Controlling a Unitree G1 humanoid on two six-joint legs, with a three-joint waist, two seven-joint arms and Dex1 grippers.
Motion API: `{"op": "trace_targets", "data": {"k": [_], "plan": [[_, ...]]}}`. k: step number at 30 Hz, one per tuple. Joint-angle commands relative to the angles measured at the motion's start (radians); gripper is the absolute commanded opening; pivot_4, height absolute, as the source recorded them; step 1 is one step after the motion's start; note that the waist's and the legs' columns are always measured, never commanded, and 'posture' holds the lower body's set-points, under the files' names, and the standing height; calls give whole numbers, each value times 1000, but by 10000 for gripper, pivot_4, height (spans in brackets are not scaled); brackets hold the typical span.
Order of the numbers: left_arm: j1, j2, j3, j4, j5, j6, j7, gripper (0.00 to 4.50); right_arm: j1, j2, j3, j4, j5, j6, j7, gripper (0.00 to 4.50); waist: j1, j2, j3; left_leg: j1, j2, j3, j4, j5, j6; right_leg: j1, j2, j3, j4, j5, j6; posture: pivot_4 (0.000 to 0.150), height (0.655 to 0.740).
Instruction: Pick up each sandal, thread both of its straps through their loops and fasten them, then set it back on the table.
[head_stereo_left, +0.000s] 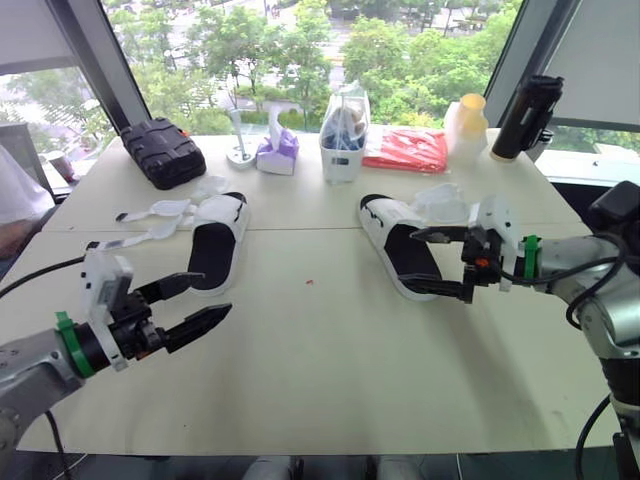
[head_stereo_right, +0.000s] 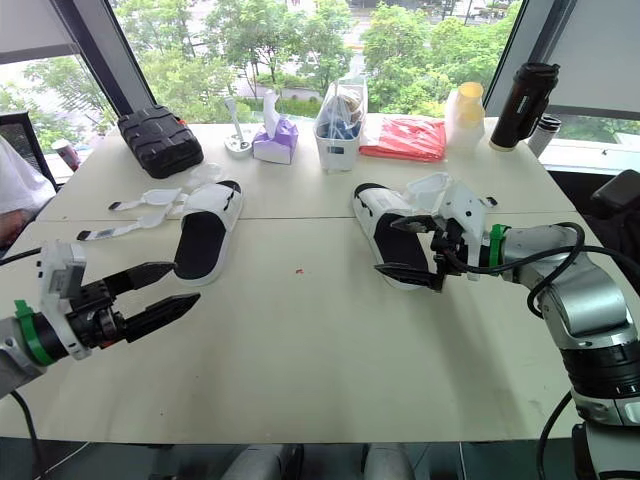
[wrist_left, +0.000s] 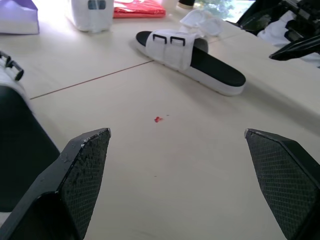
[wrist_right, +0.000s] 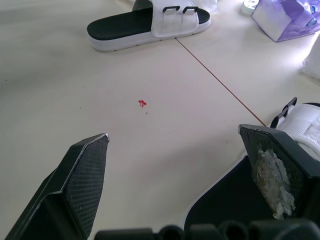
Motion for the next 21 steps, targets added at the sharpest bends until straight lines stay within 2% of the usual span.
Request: {"op": "trace_targets", "data": {"k": [1, 21], "plan": [[-13, 9, 31, -8, 18, -18, -11, 44679, -25, -6, -16, -18, -1, -18, 5, 45000, 0, 0, 0, 0, 0, 0, 0, 0, 0, 0, 0, 0, 0, 0, 0, 1500, 7400], [-55, -30, 40, -28, -83, 24, 45, 44679, -8, 4, -18, -47, -2, -9, -36, 45000, 0, 0, 0, 0, 0, 0, 0, 0, 0, 0, 0, 0, 0, 0, 0, 1500, 7400]]}}
